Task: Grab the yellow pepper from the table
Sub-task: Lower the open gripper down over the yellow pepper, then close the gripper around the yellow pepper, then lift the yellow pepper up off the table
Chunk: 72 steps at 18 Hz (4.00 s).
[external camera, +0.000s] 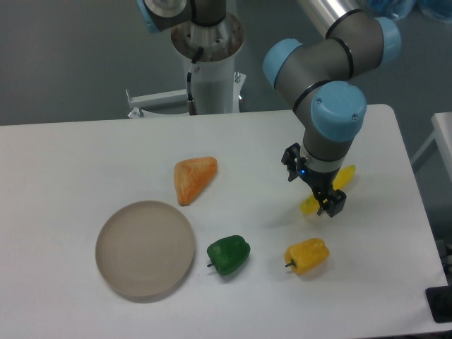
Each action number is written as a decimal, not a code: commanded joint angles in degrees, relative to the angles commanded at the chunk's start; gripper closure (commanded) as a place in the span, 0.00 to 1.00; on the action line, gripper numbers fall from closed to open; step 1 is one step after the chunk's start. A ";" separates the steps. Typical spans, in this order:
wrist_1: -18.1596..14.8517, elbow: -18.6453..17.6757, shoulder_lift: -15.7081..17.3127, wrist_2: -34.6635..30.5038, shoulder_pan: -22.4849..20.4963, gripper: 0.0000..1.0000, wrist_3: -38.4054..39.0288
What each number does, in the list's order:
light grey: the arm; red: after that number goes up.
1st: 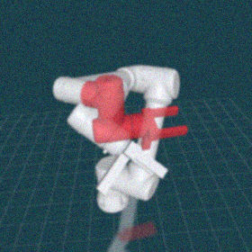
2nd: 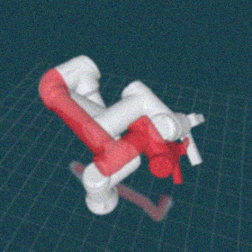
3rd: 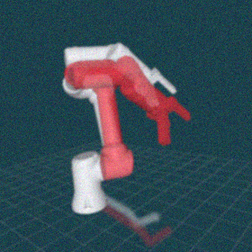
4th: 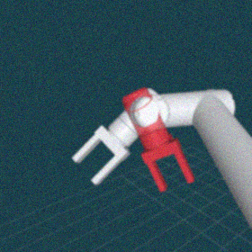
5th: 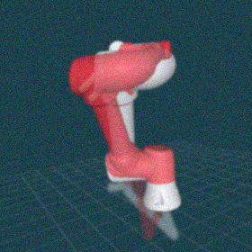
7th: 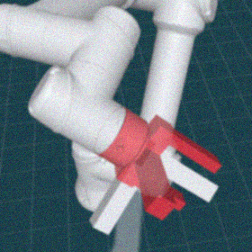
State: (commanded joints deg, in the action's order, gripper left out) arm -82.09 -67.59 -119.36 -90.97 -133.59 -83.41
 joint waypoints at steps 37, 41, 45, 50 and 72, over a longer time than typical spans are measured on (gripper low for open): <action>14.33 2.72 -14.50 0.53 2.37 0.00 -1.75; 14.24 2.81 -14.77 0.09 2.37 0.00 -5.01; 13.80 3.16 -14.33 0.88 2.37 0.72 -4.31; 9.51 3.43 -10.91 -0.09 2.02 0.70 -4.04; -5.98 7.12 -2.55 1.84 -1.58 0.75 -0.26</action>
State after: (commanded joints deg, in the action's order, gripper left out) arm -88.07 -60.47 -121.90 -89.12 -135.18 -83.67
